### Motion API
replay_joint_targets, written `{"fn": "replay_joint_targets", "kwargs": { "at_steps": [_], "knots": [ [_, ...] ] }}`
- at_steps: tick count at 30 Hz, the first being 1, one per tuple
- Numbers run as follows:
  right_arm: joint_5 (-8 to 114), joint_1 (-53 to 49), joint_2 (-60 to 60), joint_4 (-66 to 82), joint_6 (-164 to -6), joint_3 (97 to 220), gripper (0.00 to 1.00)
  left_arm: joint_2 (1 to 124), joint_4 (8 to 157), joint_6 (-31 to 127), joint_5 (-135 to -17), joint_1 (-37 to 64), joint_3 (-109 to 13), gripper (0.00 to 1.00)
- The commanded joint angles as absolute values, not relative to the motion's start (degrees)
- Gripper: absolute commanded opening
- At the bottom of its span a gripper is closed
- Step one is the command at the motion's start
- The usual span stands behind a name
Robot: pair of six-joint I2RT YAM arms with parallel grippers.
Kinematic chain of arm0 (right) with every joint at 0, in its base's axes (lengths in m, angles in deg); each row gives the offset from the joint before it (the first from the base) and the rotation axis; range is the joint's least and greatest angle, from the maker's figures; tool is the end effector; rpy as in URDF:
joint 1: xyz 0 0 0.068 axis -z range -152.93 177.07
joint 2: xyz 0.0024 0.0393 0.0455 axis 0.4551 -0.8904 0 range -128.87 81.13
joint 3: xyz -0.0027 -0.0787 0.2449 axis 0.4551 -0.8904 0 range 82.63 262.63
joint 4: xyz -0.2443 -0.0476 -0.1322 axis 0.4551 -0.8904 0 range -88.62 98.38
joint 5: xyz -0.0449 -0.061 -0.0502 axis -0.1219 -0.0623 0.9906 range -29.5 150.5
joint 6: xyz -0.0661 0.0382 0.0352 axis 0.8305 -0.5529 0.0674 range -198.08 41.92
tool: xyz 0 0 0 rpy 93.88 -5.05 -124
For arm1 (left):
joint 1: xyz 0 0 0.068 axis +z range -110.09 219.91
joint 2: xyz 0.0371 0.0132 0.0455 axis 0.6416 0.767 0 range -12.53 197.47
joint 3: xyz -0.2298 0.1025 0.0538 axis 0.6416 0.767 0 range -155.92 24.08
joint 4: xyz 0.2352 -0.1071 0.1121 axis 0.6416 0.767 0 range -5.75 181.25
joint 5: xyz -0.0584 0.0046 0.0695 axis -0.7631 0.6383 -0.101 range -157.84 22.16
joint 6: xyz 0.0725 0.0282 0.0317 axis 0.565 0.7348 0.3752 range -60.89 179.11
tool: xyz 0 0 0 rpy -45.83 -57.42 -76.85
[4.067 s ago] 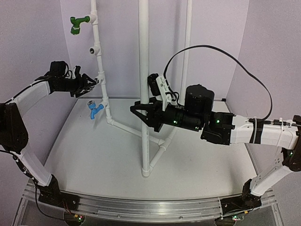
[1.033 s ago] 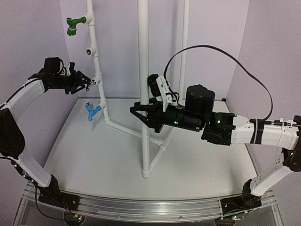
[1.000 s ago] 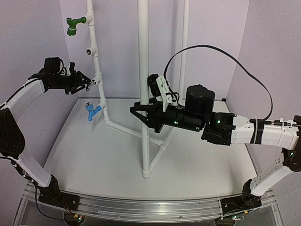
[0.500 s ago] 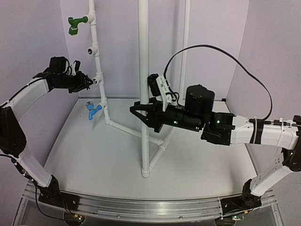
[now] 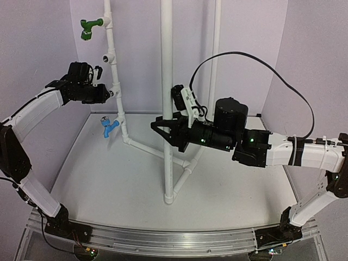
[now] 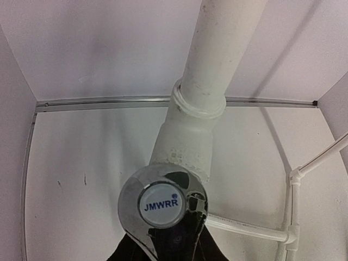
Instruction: Install the water faucets
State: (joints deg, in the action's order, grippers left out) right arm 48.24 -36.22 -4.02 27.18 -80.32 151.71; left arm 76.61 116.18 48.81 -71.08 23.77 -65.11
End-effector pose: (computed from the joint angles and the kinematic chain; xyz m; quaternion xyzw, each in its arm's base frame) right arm 0.1738 0.3801 0.3512 -0.4150 0.5517 0.4514 0.5653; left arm 0.3906 -0.1175 0.3437 0.0582 0.8719 -0.1352 0.4670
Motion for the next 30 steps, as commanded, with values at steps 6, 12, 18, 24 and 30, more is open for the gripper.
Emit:
{"fn": "replay_joint_targets", "kwargs": {
  "at_steps": [6,12,18,24,30],
  "knots": [
    [46.7,-36.2,-4.9,27.4,-86.4,152.0,0.00,75.0,118.2,50.6,-71.2,22.0,-66.6,0.01],
    [46.8,-36.1,-5.0,27.4,-86.4,152.0,0.00,74.0,118.3,54.2,-68.4,20.7,-66.1,0.00],
    [48.3,-36.1,-4.6,27.4,-85.9,151.5,0.00,72.5,118.2,60.1,-62.0,18.3,-64.4,0.00],
    [49.7,-36.2,-3.7,27.4,-85.6,150.7,0.00,71.2,116.6,62.5,-61.6,17.7,-62.0,0.00],
    [50.6,-36.1,-3.4,27.4,-85.6,150.0,0.00,71.6,119.1,56.7,-62.0,17.7,-65.3,0.46]
  ]
}}
